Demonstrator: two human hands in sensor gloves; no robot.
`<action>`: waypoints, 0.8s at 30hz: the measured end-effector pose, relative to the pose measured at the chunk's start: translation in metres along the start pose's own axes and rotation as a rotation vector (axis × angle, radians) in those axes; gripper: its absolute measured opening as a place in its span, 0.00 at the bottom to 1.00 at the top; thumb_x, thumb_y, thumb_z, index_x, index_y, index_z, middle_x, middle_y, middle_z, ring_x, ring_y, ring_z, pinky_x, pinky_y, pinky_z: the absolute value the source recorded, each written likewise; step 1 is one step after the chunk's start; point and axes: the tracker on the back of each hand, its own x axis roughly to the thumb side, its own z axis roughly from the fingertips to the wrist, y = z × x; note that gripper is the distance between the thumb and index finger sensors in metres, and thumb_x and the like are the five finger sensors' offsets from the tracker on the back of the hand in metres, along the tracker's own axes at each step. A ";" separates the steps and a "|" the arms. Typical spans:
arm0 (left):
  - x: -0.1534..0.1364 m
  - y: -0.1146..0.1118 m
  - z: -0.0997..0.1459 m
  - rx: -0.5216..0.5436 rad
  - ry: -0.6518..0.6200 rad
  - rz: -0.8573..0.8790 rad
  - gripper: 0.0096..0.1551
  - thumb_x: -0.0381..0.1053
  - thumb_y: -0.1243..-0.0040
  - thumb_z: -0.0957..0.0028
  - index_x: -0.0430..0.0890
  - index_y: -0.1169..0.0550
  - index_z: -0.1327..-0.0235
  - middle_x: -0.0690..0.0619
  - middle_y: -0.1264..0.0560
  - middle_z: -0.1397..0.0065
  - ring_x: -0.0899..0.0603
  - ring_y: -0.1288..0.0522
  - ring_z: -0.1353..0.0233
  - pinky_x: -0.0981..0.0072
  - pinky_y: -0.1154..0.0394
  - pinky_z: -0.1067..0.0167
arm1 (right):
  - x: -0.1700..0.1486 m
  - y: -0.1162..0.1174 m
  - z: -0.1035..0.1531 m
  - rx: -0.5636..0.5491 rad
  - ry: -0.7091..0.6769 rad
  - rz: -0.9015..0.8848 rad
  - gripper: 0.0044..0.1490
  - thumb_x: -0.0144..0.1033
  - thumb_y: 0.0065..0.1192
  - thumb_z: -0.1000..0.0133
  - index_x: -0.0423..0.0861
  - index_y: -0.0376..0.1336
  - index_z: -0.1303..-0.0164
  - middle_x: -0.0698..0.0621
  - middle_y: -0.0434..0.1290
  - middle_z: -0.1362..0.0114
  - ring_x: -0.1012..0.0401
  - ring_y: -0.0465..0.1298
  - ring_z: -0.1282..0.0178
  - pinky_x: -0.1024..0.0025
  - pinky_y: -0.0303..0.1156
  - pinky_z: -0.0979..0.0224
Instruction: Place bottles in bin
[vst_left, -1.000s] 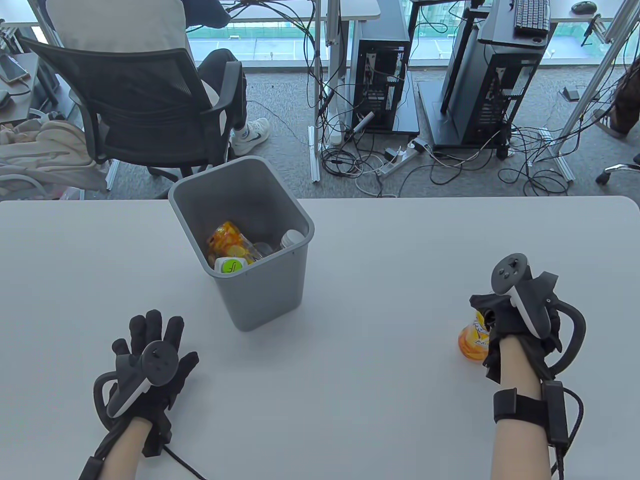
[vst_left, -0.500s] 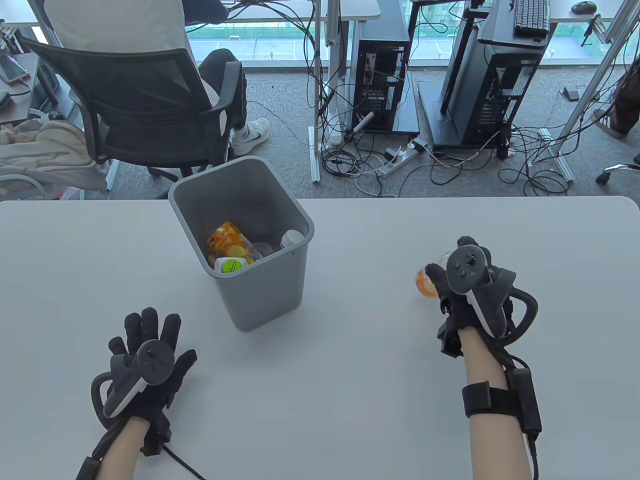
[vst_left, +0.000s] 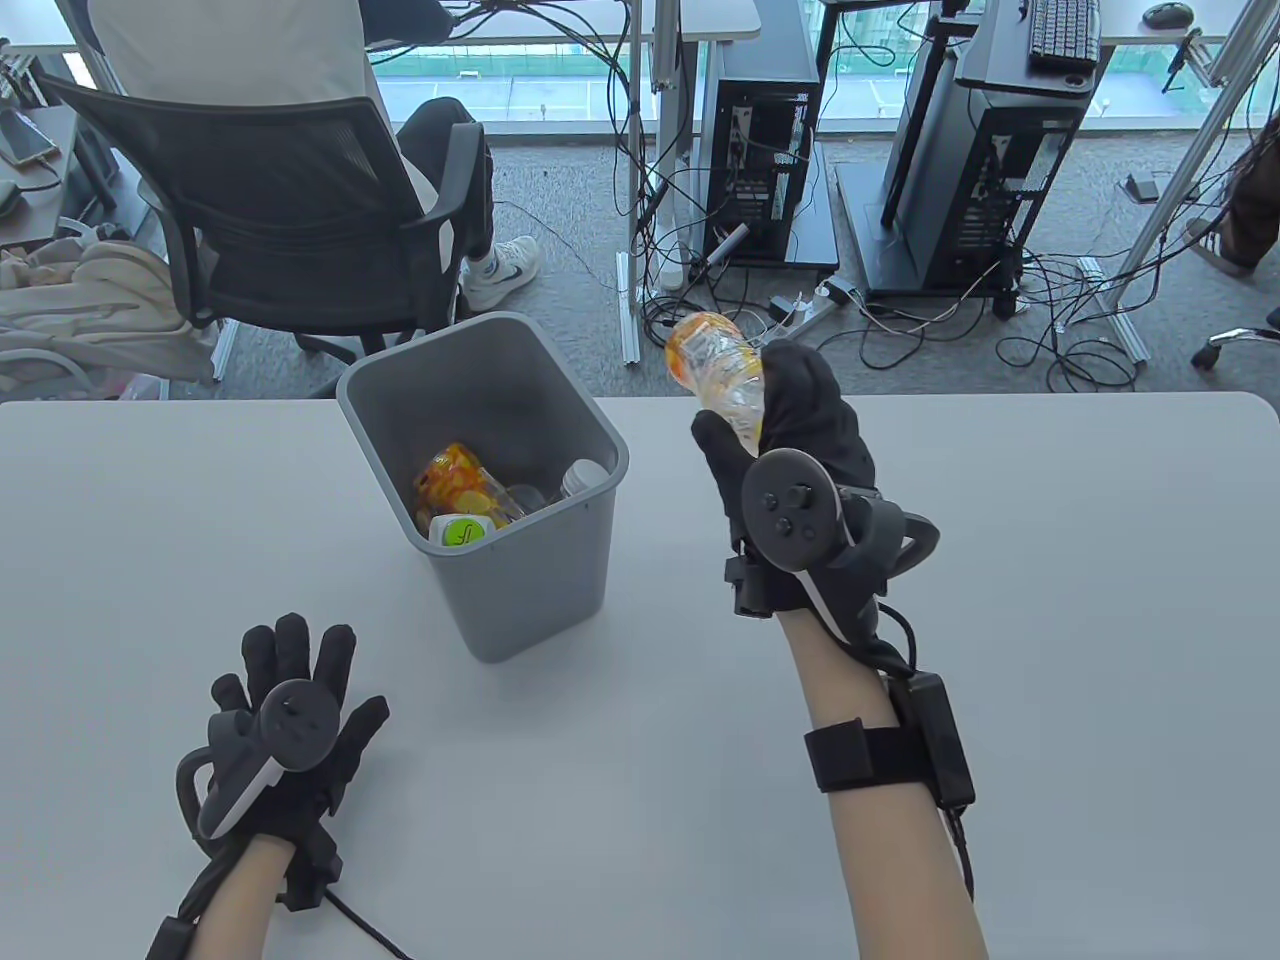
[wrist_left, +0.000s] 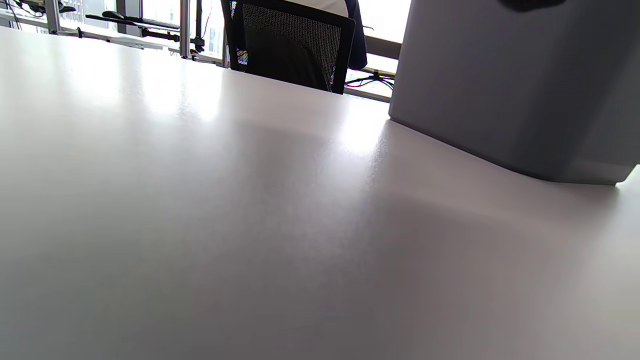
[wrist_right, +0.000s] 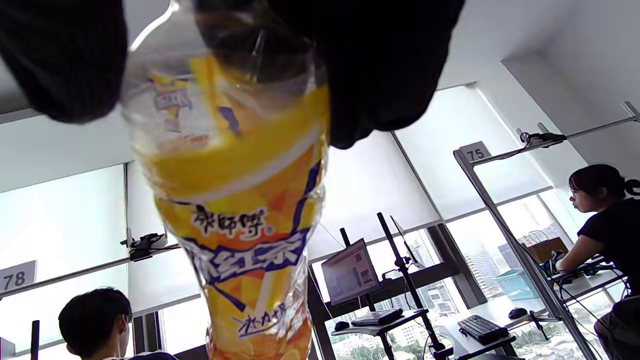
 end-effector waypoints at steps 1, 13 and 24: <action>0.000 0.000 0.000 -0.003 -0.005 -0.001 0.48 0.77 0.59 0.46 0.65 0.57 0.15 0.56 0.70 0.10 0.41 0.75 0.11 0.34 0.68 0.18 | 0.009 0.003 0.002 -0.007 -0.028 -0.010 0.50 0.67 0.66 0.54 0.59 0.52 0.25 0.56 0.65 0.20 0.51 0.75 0.30 0.61 0.76 0.28; -0.001 0.000 0.001 -0.009 -0.008 0.006 0.50 0.78 0.60 0.48 0.64 0.57 0.15 0.55 0.70 0.10 0.41 0.75 0.11 0.34 0.68 0.19 | 0.081 0.065 0.034 0.102 -0.264 0.004 0.48 0.66 0.65 0.55 0.62 0.53 0.26 0.55 0.63 0.19 0.52 0.76 0.29 0.64 0.78 0.28; -0.003 0.002 0.001 -0.008 -0.002 0.025 0.50 0.78 0.60 0.48 0.65 0.58 0.15 0.55 0.70 0.10 0.41 0.75 0.11 0.34 0.68 0.19 | 0.042 0.104 0.053 0.419 -0.196 -0.213 0.55 0.71 0.34 0.51 0.57 0.34 0.16 0.47 0.38 0.10 0.45 0.50 0.13 0.44 0.52 0.15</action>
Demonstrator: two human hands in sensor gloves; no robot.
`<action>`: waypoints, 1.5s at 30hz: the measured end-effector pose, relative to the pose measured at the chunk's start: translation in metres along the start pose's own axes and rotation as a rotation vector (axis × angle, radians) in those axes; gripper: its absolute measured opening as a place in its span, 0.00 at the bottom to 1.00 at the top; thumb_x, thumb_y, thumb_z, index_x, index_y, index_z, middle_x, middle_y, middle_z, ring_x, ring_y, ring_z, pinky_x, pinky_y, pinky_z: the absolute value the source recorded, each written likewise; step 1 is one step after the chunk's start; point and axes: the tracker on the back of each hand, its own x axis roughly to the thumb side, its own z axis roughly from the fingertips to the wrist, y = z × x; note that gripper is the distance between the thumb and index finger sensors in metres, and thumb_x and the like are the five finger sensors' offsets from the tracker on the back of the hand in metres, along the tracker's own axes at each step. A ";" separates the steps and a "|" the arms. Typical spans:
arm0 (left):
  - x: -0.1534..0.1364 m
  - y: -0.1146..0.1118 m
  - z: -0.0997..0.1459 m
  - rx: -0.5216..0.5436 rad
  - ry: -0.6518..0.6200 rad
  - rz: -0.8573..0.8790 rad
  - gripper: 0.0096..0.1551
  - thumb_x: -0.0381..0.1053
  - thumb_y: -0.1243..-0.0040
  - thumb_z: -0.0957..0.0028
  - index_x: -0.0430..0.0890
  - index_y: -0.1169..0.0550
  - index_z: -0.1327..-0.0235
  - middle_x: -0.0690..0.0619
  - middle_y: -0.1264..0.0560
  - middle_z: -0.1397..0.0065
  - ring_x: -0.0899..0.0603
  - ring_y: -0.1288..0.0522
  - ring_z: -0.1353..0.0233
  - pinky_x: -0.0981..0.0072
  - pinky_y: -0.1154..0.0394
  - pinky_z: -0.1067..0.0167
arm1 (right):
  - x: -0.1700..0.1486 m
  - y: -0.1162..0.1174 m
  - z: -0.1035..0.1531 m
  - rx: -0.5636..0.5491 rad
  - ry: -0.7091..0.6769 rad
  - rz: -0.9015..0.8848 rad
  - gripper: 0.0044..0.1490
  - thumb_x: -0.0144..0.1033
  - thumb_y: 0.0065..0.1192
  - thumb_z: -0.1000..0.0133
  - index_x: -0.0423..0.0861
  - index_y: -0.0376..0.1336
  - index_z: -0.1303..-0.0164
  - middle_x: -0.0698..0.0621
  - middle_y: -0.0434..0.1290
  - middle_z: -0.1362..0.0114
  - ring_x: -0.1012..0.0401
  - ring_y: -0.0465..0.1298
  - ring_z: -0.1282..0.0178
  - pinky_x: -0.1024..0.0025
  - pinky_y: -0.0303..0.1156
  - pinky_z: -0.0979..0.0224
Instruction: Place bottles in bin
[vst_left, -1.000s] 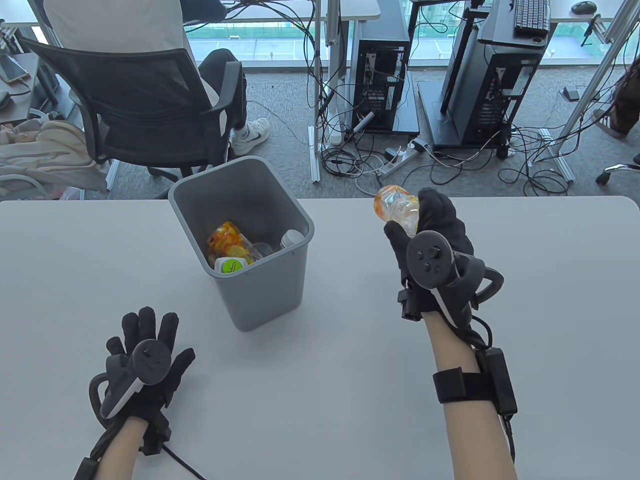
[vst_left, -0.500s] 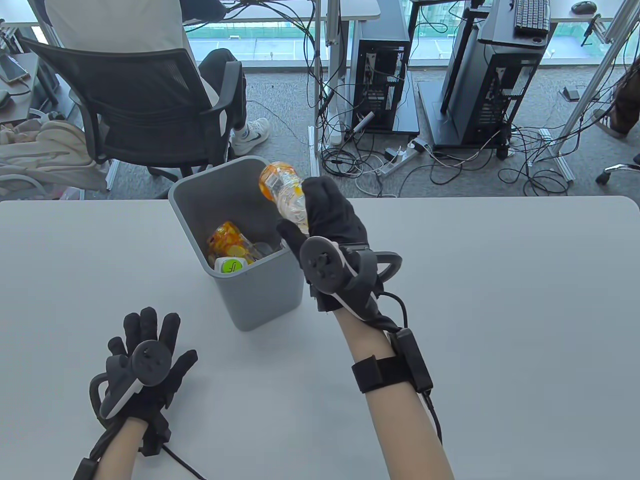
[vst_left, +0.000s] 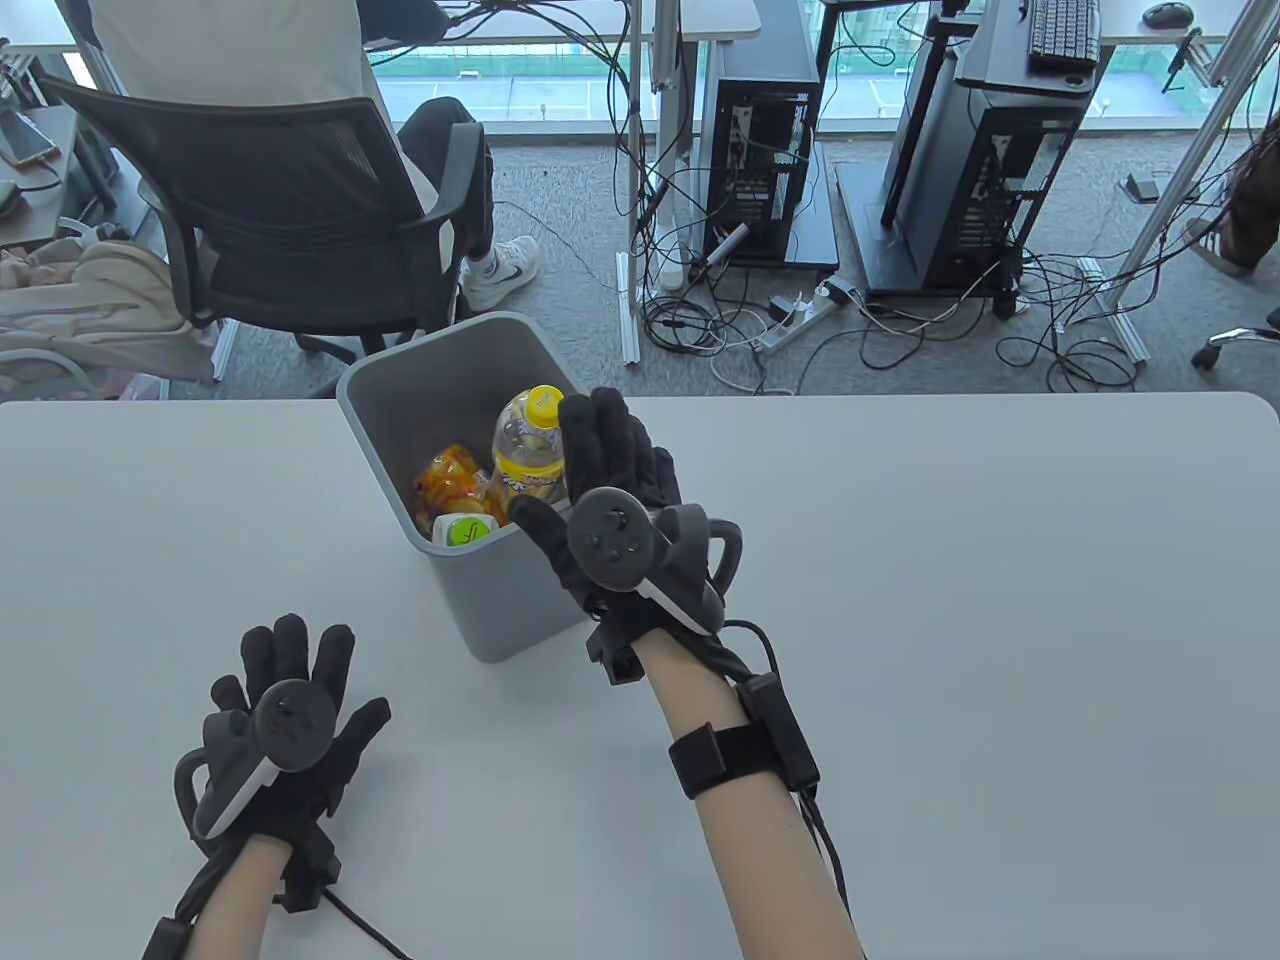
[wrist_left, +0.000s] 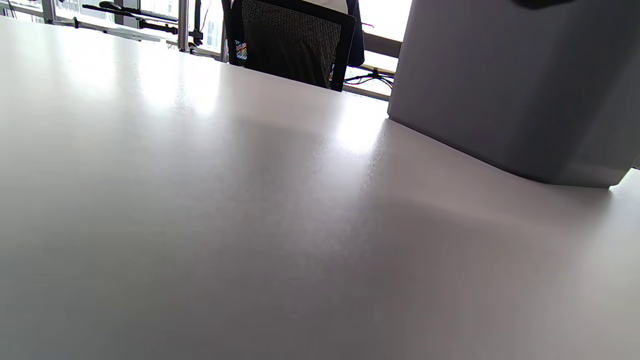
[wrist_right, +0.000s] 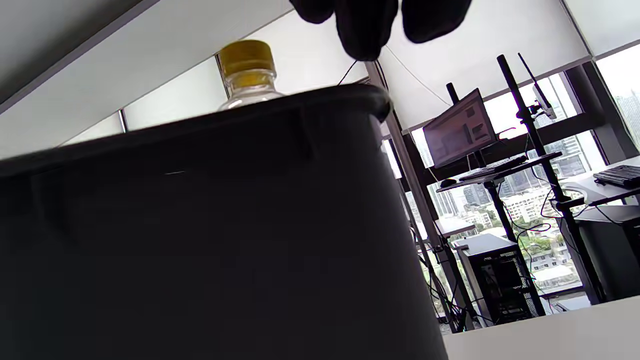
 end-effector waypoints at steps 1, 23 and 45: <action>0.000 0.000 0.000 0.000 0.001 0.002 0.50 0.78 0.60 0.48 0.65 0.58 0.15 0.55 0.70 0.10 0.41 0.75 0.11 0.34 0.68 0.19 | -0.009 0.000 0.005 0.020 0.016 -0.026 0.54 0.71 0.35 0.51 0.57 0.37 0.15 0.47 0.39 0.10 0.45 0.49 0.13 0.43 0.51 0.15; 0.003 0.000 0.001 0.006 0.004 -0.028 0.50 0.78 0.60 0.47 0.65 0.58 0.15 0.55 0.70 0.10 0.41 0.74 0.11 0.33 0.68 0.19 | -0.135 0.037 0.140 0.128 0.056 0.348 0.49 0.65 0.44 0.46 0.59 0.40 0.15 0.54 0.40 0.09 0.51 0.40 0.11 0.45 0.41 0.13; 0.011 -0.008 -0.001 -0.035 0.003 -0.112 0.49 0.78 0.61 0.47 0.65 0.60 0.16 0.55 0.70 0.09 0.40 0.73 0.10 0.32 0.67 0.19 | -0.152 0.042 0.141 0.216 0.134 0.357 0.50 0.64 0.48 0.47 0.58 0.41 0.16 0.51 0.41 0.09 0.49 0.39 0.12 0.45 0.40 0.14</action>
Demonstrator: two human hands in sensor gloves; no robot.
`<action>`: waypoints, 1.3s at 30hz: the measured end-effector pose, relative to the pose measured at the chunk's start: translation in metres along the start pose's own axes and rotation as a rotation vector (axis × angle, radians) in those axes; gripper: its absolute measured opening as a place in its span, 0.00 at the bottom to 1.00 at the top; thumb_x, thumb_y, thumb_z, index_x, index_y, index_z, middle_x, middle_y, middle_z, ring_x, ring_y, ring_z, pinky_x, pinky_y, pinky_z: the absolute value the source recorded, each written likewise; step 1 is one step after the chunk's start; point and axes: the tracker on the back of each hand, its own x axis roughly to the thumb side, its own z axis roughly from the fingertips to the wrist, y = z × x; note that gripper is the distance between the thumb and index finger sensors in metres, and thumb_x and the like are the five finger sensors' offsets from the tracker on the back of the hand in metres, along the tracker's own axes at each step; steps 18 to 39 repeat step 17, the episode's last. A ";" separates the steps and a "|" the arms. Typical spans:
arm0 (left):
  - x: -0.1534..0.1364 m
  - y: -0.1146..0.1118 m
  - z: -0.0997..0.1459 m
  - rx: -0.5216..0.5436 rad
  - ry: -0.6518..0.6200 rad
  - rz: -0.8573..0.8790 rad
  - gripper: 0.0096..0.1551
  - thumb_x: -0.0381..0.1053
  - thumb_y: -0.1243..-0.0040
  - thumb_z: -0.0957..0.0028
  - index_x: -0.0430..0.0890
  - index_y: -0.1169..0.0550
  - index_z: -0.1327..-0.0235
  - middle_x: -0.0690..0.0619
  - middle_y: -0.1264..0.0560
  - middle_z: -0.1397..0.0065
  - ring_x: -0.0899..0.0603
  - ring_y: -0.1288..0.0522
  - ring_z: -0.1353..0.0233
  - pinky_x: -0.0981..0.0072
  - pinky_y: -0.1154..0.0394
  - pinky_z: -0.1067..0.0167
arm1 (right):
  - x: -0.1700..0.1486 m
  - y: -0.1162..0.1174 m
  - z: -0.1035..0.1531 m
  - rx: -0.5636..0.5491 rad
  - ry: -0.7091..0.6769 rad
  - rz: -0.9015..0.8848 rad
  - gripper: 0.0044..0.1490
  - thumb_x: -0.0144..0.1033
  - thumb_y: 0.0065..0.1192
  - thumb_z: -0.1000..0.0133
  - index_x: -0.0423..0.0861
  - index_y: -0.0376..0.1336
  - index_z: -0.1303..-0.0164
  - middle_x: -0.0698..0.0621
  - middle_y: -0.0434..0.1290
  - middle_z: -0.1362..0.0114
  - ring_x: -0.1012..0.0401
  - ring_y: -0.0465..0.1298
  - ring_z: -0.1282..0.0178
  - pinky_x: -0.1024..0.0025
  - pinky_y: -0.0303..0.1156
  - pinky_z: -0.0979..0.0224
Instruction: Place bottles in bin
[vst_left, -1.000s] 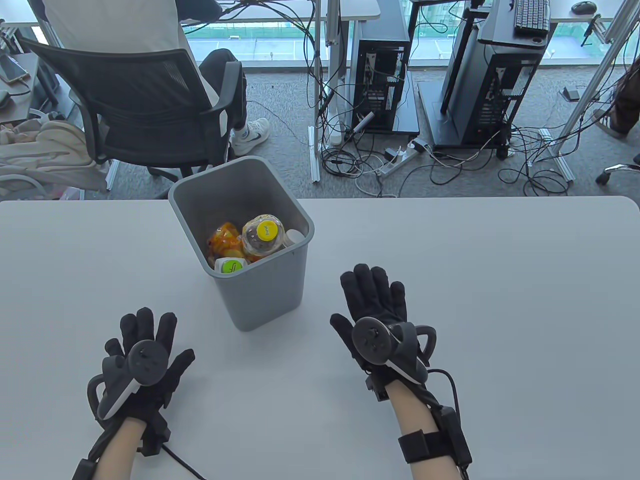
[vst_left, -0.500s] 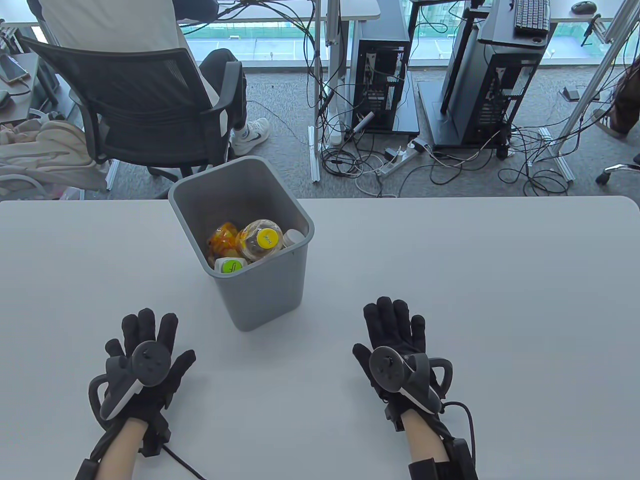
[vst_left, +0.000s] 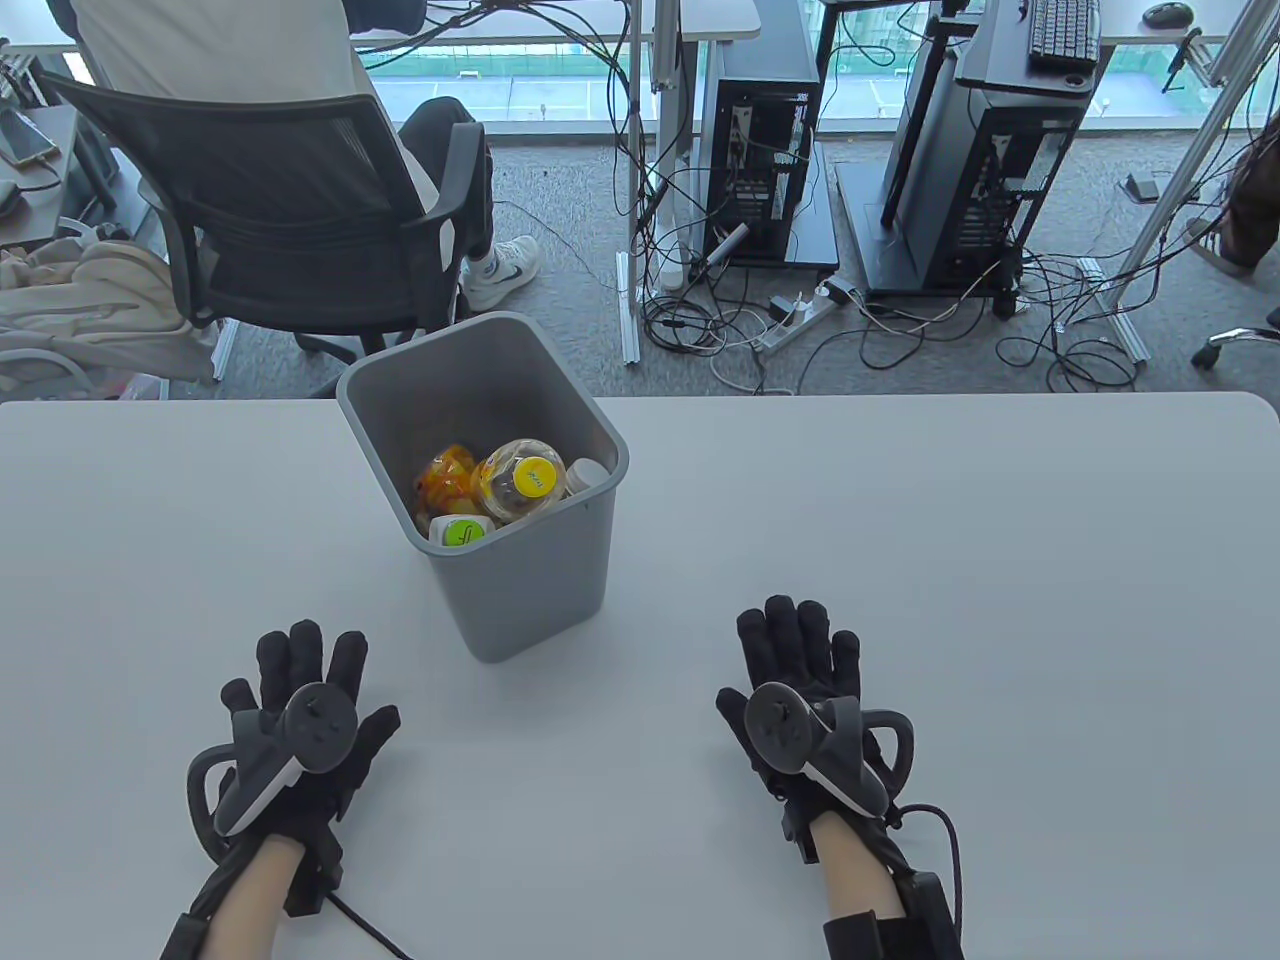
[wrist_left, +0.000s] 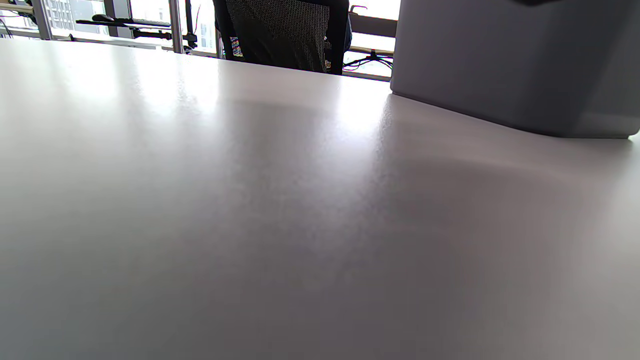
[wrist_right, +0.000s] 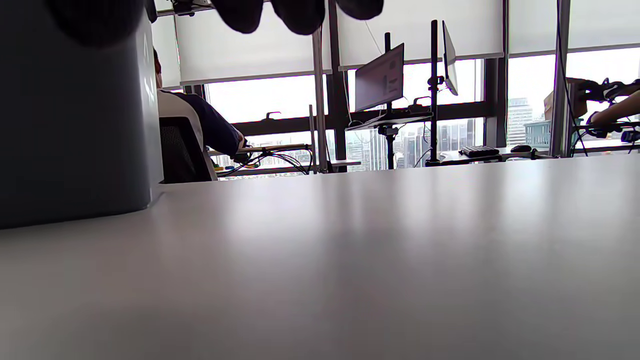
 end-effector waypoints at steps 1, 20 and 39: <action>0.000 0.000 0.000 0.002 0.000 0.000 0.49 0.78 0.61 0.47 0.65 0.60 0.16 0.55 0.70 0.09 0.40 0.73 0.10 0.32 0.67 0.19 | -0.001 0.000 0.000 0.002 0.002 -0.002 0.50 0.64 0.48 0.47 0.58 0.41 0.16 0.51 0.41 0.09 0.48 0.39 0.12 0.45 0.40 0.14; 0.001 -0.001 0.001 0.004 -0.004 -0.007 0.49 0.77 0.60 0.47 0.65 0.59 0.16 0.55 0.69 0.09 0.40 0.73 0.10 0.32 0.66 0.19 | -0.005 0.003 0.000 0.036 0.017 -0.030 0.49 0.64 0.49 0.47 0.57 0.44 0.16 0.48 0.44 0.10 0.46 0.43 0.13 0.43 0.43 0.15; 0.001 -0.001 0.001 0.004 -0.004 -0.007 0.49 0.77 0.60 0.47 0.65 0.59 0.16 0.55 0.69 0.09 0.40 0.73 0.10 0.32 0.66 0.19 | -0.005 0.003 0.000 0.036 0.017 -0.030 0.49 0.64 0.49 0.47 0.57 0.44 0.16 0.48 0.44 0.10 0.46 0.43 0.13 0.43 0.43 0.15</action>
